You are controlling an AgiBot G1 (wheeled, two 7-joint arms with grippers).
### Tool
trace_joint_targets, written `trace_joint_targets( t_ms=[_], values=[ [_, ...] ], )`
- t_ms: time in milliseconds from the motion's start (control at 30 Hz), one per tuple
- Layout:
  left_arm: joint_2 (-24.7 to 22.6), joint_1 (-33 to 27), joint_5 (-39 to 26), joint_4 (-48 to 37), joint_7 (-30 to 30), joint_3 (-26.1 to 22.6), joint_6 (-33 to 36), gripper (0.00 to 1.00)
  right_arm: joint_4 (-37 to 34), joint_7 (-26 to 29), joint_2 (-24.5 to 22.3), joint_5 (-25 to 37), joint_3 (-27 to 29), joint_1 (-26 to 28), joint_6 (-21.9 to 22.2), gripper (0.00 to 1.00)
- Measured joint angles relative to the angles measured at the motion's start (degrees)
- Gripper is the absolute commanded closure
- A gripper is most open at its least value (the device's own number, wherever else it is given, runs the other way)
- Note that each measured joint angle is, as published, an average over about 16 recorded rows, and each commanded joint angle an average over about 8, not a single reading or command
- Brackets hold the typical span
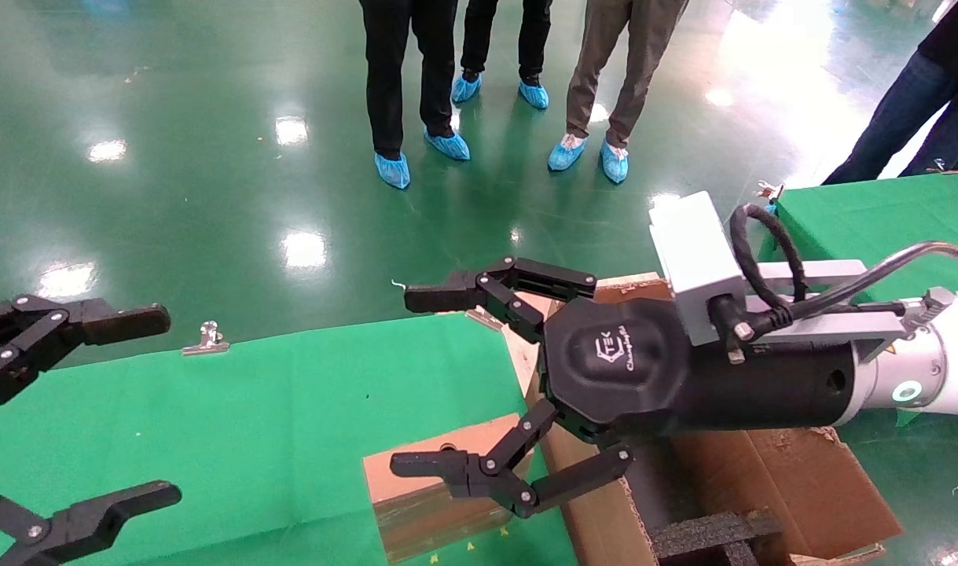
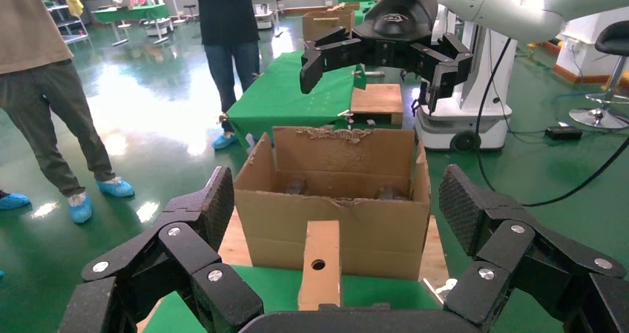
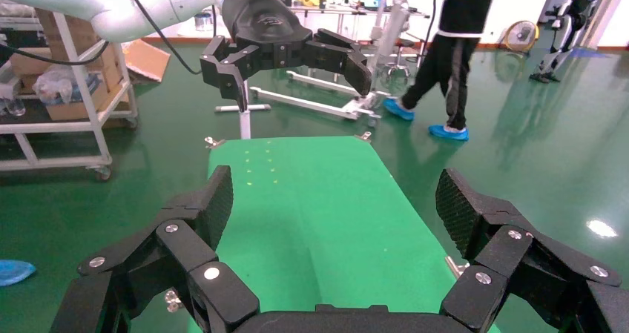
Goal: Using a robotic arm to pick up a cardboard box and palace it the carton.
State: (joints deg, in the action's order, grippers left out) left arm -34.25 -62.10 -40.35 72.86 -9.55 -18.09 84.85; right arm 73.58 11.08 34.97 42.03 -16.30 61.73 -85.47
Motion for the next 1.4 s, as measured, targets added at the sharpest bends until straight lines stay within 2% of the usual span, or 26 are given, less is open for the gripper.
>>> trace_joint_targets(
  t_ms=[233, 267, 567, 833, 1100, 1400],
  values=[
    [0.0, 0.0, 0.0, 0.0, 0.0, 0.0, 0.0, 0.95, 0.0, 0.0, 0.0, 0.0, 0.0, 0.0, 0.0, 0.00],
    [0.0, 0.0, 0.0, 0.0, 0.0, 0.0, 0.0, 1.00, 0.0, 0.0, 0.0, 0.0, 0.0, 0.0, 0.0, 0.00],
    [0.0, 0.0, 0.0, 0.0, 0.0, 0.0, 0.0, 1.00, 0.0, 0.1, -0.3, 1.2, -0.4, 0.8, -0.5, 0.00],
    [0.0, 0.0, 0.0, 0.0, 0.0, 0.0, 0.0, 1.00, -1.0, 0.1, 0.2, 7.5, -3.7, 5.8, -2.7, 0.00],
    [0.0, 0.0, 0.0, 0.0, 0.0, 0.0, 0.0, 1.00, -4.5, -1.5, 2.9, 17.4, -11.4, 13.8, -4.9, 0.00],
    [0.0, 0.0, 0.0, 0.0, 0.0, 0.0, 0.0, 1.00, -11.3, -6.6, 7.4, 25.5, -22.4, 21.0, -5.4, 0.00]
  ],
)
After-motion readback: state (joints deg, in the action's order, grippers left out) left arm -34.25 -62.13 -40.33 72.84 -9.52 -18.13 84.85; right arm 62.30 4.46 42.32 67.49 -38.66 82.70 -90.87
